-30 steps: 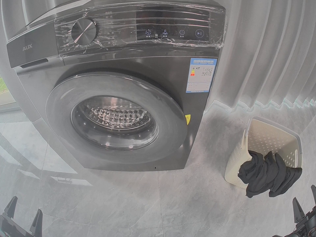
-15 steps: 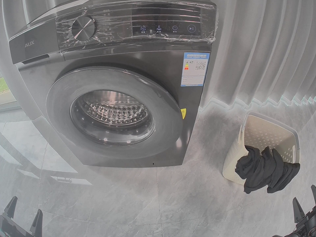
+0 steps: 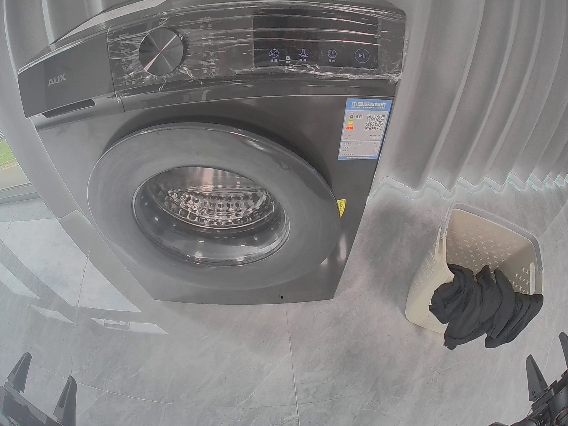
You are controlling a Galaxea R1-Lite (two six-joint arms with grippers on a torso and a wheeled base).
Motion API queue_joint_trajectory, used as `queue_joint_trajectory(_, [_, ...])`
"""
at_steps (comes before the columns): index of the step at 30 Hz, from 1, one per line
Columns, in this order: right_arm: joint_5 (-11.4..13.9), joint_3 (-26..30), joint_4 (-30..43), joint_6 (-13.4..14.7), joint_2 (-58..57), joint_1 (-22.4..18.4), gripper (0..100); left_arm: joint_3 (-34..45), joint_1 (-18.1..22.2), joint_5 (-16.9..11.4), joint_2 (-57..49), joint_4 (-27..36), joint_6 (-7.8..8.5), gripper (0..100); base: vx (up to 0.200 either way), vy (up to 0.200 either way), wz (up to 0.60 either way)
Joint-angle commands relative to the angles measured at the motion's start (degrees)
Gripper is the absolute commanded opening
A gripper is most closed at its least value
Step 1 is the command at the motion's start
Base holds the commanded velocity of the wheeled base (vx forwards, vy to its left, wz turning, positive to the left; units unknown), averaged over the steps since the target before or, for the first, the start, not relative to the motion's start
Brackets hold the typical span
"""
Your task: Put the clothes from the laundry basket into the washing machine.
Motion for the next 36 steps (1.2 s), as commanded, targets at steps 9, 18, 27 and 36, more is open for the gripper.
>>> queue_joint_trajectory(9, [0.04,1.01,-0.02,-0.02,-0.46,0.02,100,1.01,0.04,0.03,-0.84,0.07,0.27,100,0.0,0.044,0.0])
queue_joint_trajectory(18, [0.04,1.01,-0.02,-0.11,-0.46,0.02,100,1.01,0.04,0.03,-0.84,-0.01,-0.17,100,0.0,0.089,0.0])
queue_joint_trajectory(27, [-0.05,1.01,-0.02,-0.02,-0.46,0.02,100,1.01,0.04,0.03,-0.84,-0.01,0.0,100,0.0,0.111,0.0])
queue_joint_trajectory(36, [0.04,1.01,-0.02,-0.02,-0.46,0.02,100,1.01,0.04,0.03,-0.84,-0.01,-0.09,100,-0.022,0.0,0.0])
